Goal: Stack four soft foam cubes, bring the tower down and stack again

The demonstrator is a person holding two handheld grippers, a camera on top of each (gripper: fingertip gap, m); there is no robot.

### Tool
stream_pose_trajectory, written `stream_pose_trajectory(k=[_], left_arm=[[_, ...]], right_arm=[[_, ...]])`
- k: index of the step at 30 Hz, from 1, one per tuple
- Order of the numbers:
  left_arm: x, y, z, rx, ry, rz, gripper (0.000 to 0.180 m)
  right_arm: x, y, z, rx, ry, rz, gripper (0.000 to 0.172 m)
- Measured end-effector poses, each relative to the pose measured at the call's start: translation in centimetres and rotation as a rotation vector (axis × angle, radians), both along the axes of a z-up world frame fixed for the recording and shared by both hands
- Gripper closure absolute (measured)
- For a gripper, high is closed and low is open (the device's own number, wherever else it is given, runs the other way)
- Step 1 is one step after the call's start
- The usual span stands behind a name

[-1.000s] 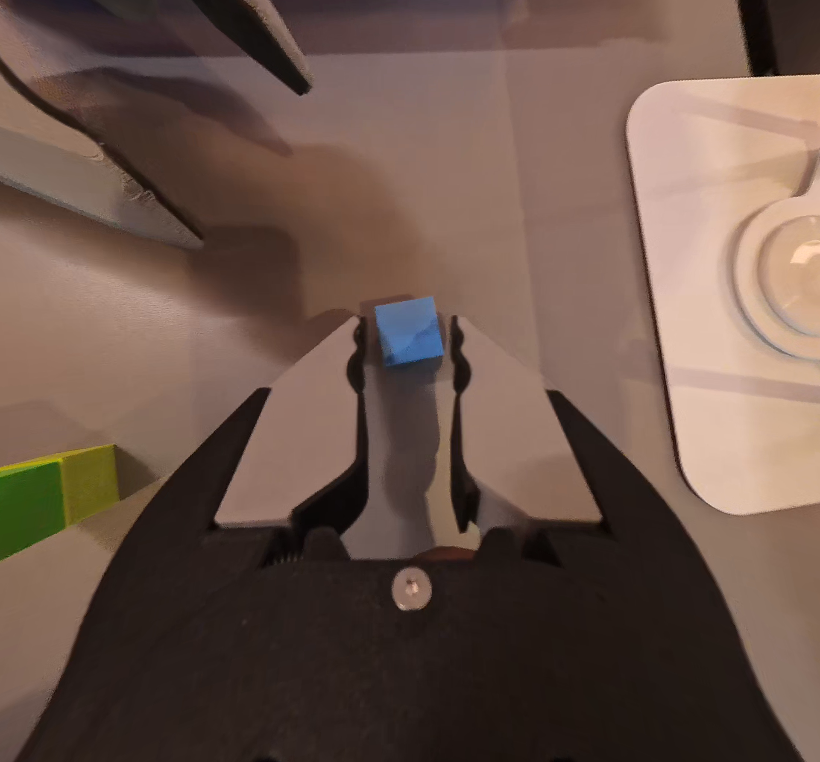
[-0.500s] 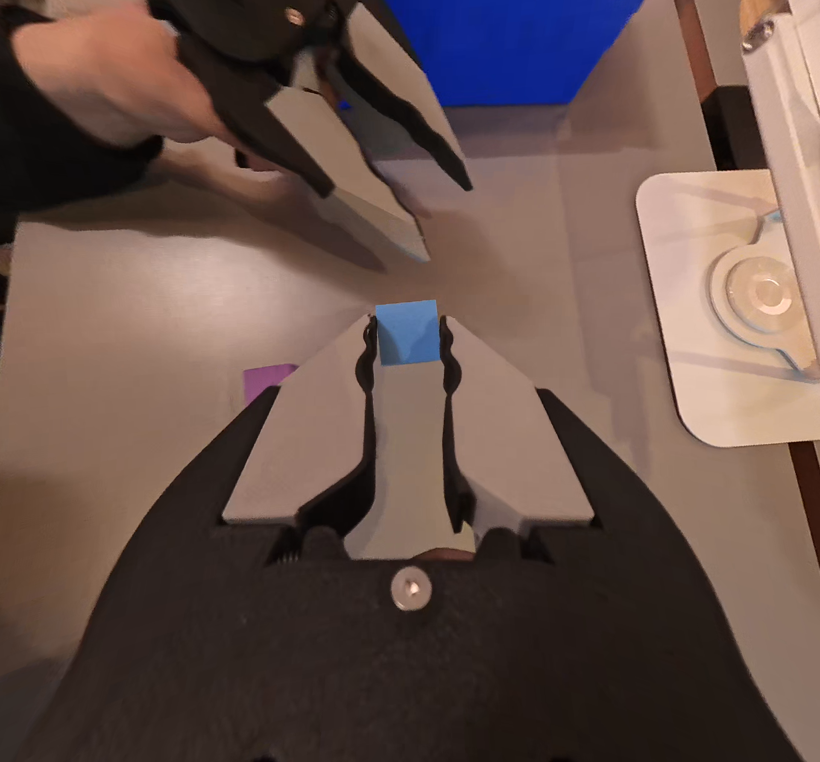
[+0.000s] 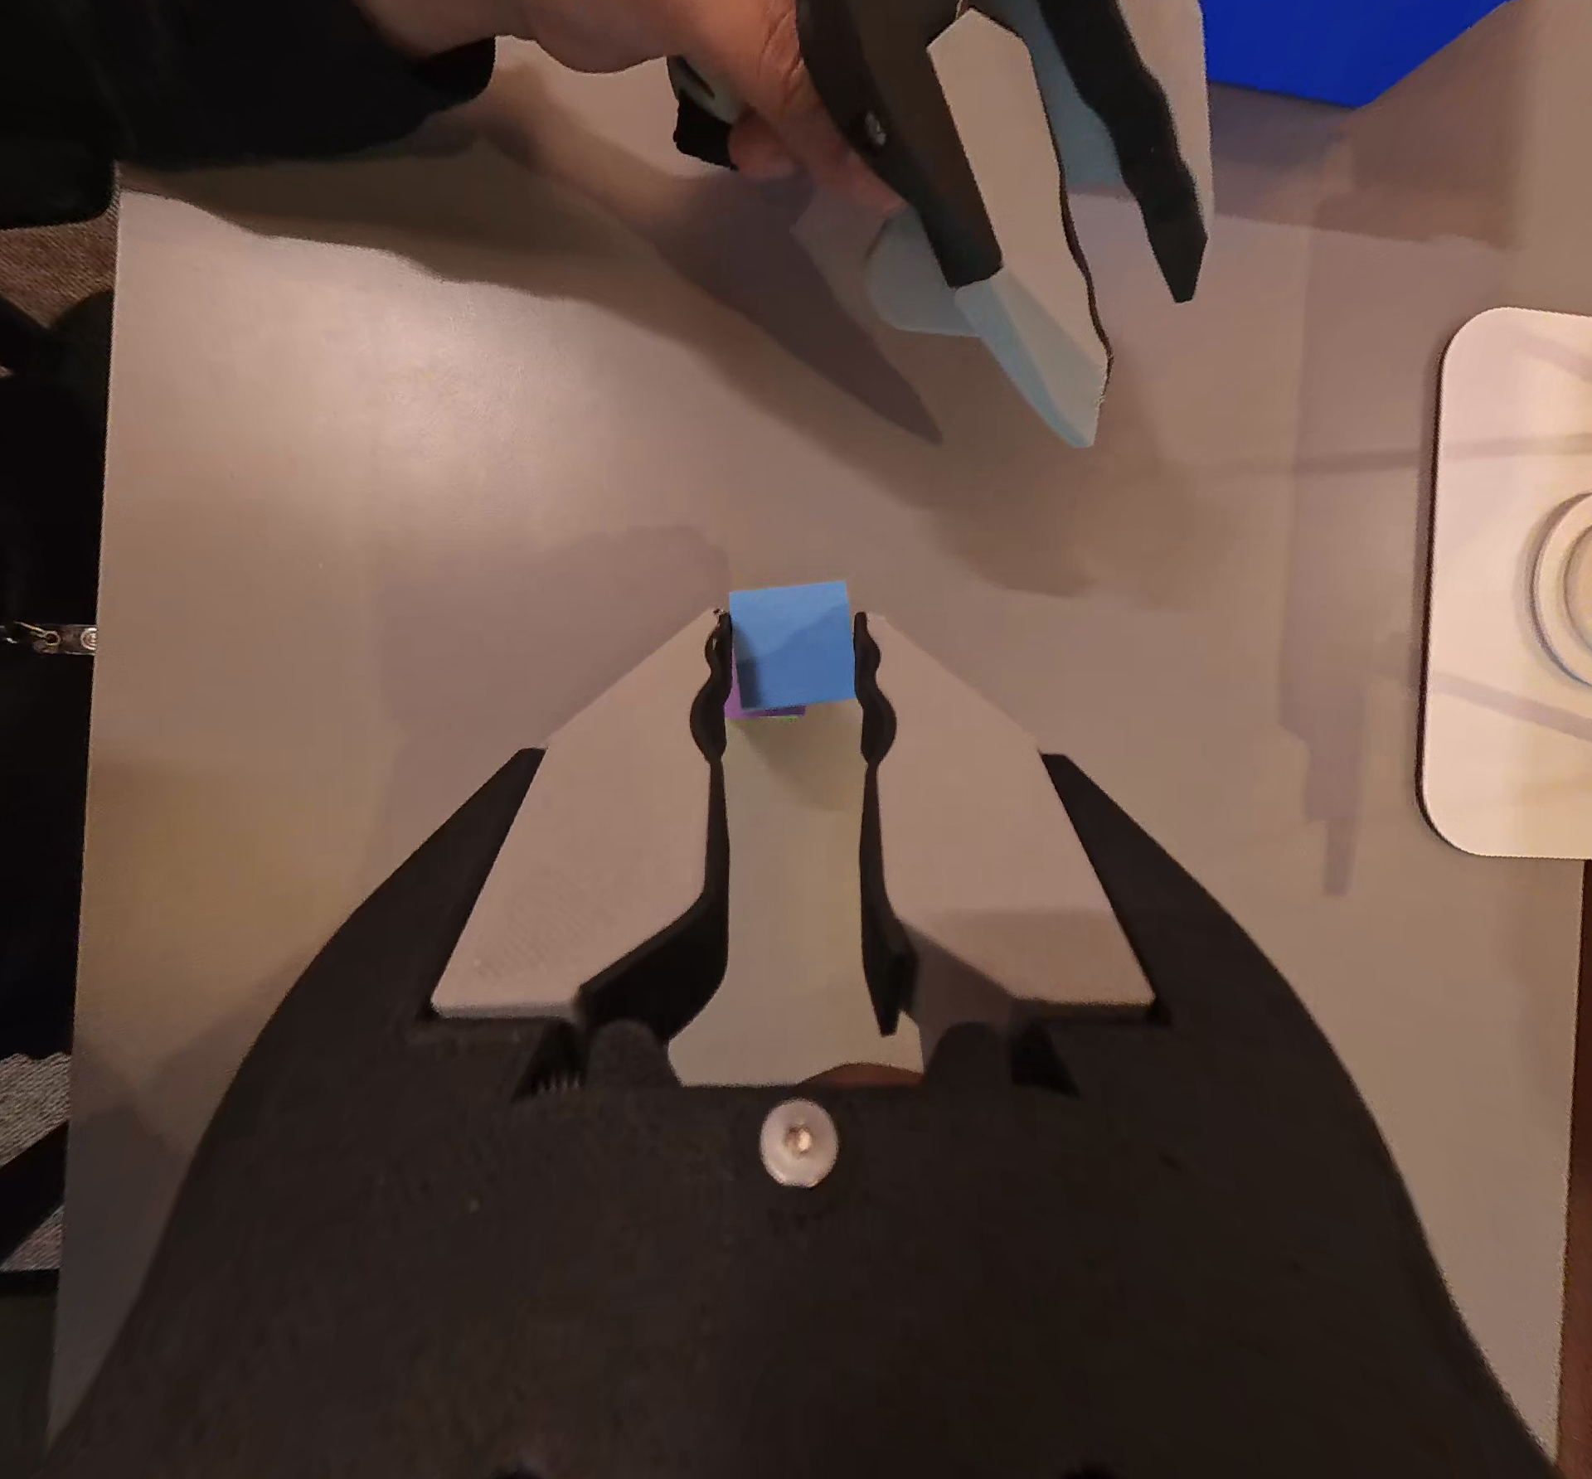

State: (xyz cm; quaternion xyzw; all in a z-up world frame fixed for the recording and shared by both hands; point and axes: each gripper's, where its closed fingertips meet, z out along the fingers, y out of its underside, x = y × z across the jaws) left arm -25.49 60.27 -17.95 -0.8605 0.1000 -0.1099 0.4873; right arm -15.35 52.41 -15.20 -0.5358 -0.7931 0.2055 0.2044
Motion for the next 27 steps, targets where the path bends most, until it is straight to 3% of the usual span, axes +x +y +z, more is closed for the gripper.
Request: stream_pose_trajectory(k=[27], left_arm=[[-0.07, -0.05, 0.19, 0.004, -0.005, 0.001, 0.129]], right_arm=[[0.27, -0.3, -0.73, 0.0, -0.018, -0.019, 0.146]])
